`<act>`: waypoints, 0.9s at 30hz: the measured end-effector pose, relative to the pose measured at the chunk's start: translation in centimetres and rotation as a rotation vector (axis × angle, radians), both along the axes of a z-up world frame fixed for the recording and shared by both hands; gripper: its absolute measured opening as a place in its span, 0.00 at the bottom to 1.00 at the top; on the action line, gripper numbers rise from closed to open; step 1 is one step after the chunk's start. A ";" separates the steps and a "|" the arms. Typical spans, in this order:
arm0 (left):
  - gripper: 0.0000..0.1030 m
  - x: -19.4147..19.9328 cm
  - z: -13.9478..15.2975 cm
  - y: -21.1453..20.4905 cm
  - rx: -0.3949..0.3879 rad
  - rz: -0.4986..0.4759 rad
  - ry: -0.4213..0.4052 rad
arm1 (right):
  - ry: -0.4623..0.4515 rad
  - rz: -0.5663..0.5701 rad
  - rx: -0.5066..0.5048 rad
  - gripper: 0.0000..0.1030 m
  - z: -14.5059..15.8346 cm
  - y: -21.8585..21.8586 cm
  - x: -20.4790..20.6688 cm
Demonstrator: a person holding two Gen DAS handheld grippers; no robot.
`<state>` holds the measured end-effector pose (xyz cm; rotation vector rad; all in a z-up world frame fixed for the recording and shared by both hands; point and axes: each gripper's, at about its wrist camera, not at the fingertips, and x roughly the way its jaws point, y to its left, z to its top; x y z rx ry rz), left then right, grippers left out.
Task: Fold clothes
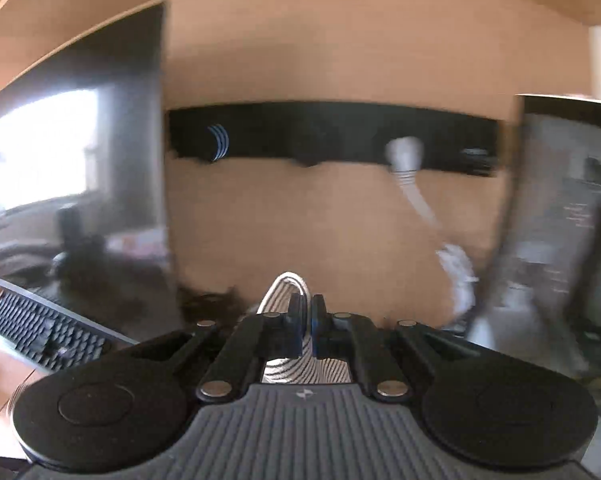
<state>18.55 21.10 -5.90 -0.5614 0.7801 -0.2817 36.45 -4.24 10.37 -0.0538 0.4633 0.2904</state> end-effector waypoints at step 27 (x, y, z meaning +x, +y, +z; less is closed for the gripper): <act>1.00 -0.7 -2.2 5.8 -0.085 0.313 0.144 | 0.344 -0.146 0.211 0.55 -16.9 -5.2 3.1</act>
